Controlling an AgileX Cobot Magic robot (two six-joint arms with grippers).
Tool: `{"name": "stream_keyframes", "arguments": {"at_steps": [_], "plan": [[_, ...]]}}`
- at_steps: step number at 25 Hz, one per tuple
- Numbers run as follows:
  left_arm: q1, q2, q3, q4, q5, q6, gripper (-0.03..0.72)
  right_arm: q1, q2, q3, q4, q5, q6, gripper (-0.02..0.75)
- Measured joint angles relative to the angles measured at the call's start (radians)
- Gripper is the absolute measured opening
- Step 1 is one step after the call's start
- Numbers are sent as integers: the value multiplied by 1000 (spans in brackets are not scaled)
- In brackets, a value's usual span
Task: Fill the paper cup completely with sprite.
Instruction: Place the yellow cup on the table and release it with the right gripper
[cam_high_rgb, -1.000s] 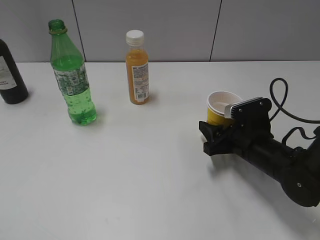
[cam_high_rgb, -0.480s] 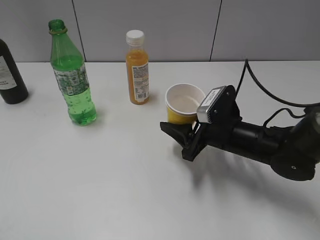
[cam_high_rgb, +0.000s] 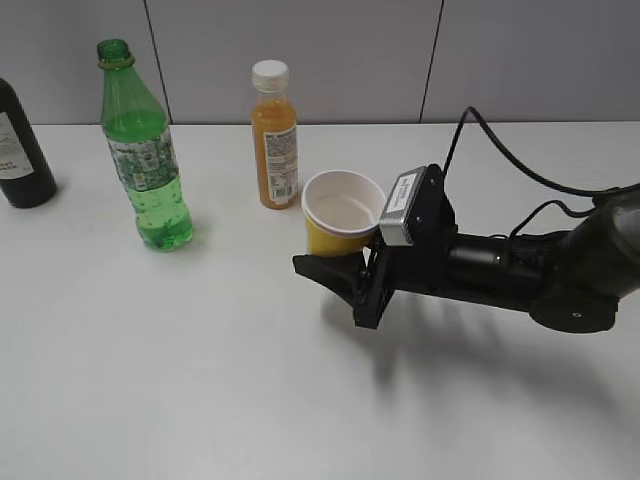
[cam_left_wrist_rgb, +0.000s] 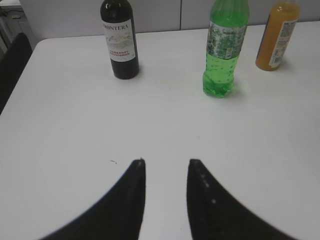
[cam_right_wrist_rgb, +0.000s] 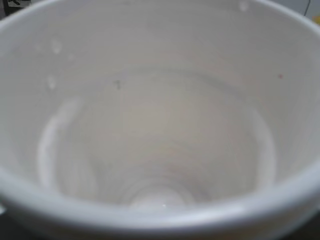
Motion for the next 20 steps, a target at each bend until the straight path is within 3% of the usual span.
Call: {"name": "stream_keyframes", "arguments": {"at_steps": [9, 20], "plan": [[0, 0, 0, 0, 0, 0, 231, 5, 98, -84, -128, 2, 94, 459], [0, 0, 0, 0, 0, 0, 232, 111, 166, -243, -182, 80, 142, 459]]}}
